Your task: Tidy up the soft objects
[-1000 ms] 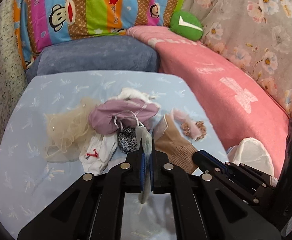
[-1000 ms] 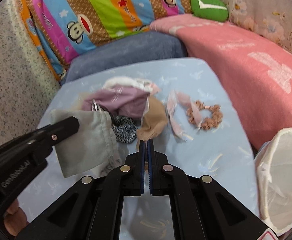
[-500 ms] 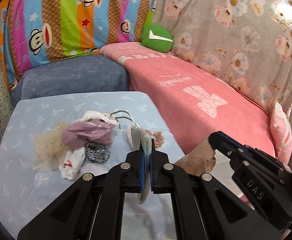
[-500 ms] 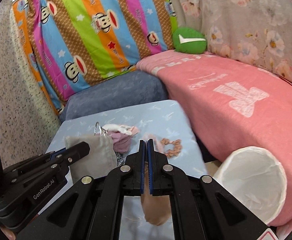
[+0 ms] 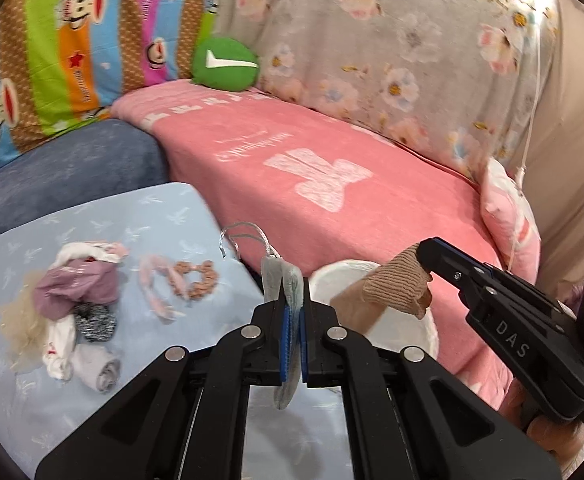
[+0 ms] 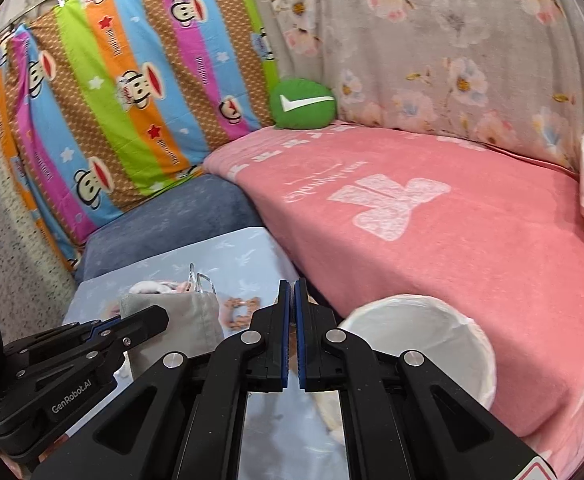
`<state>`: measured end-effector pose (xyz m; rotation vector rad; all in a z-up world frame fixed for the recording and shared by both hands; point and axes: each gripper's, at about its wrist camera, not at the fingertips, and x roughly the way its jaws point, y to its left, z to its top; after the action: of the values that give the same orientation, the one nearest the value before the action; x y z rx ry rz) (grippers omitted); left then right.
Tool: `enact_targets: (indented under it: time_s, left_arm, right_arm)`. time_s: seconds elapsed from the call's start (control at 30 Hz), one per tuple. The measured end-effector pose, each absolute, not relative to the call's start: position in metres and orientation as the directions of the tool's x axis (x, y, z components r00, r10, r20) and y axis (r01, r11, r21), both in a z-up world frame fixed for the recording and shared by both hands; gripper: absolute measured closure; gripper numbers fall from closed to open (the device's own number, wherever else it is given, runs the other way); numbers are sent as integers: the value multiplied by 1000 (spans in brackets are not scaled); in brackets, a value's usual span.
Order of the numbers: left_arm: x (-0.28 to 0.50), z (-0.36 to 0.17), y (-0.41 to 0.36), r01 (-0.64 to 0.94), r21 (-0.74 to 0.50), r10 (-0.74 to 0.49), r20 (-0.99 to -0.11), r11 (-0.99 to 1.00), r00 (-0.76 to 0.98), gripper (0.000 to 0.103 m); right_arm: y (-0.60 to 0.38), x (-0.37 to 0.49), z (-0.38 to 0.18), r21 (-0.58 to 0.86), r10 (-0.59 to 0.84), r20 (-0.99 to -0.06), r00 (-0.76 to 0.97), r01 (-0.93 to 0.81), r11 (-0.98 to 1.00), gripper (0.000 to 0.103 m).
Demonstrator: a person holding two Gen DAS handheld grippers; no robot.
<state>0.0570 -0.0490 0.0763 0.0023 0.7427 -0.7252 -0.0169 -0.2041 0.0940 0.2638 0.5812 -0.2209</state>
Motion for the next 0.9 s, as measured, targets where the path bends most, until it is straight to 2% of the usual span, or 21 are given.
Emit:
enact_targets:
  time_s: [0.23, 0.53, 0.57, 0.6, 0.63, 0.67, 0.7, 0.73, 0.9]
  left_arm:
    - [50, 62, -102, 681, -272, -653, -647, 680, 394, 99]
    - [51, 41, -147, 713, -301, -663, -686, 633, 299, 96]
    - [53, 38, -149, 710, -306, -659, -694, 635, 291, 94]
    - [54, 36, -150, 707, -308, -656, -699, 637, 286, 83]
    - [54, 34, -151, 701, -306, -649, -704, 644, 288, 68]
    - [55, 33, -150, 693, -302, -642, -707, 654, 297, 58]
    - [54, 33, -148, 687, -301, -640, -704, 661, 308, 44]
    - [54, 33, -147, 681, -300, -639, -700, 668, 319, 40]
    - [57, 31, -145, 664, -276, -613, -709, 695, 348, 40]
  right_arm:
    - [-250, -36, 79, 202, -186, -592, 784, 368, 907, 101]
    - [-285, -46, 60, 216, -213, -622, 753, 427, 878, 101]
    - [-287, -46, 58, 217, -214, -624, 752, 429, 877, 101]
    - [-288, -46, 58, 218, -214, -626, 750, 432, 875, 101]
    - [-290, -46, 56, 221, -213, -628, 749, 434, 873, 101]
    - [-291, -46, 55, 222, -213, -629, 748, 435, 872, 101]
    - [-291, -47, 53, 223, -213, -630, 746, 437, 871, 101]
    - [-292, -47, 52, 224, -213, -632, 745, 439, 870, 101]
    - [-293, -44, 46, 230, -206, -640, 740, 441, 867, 100]
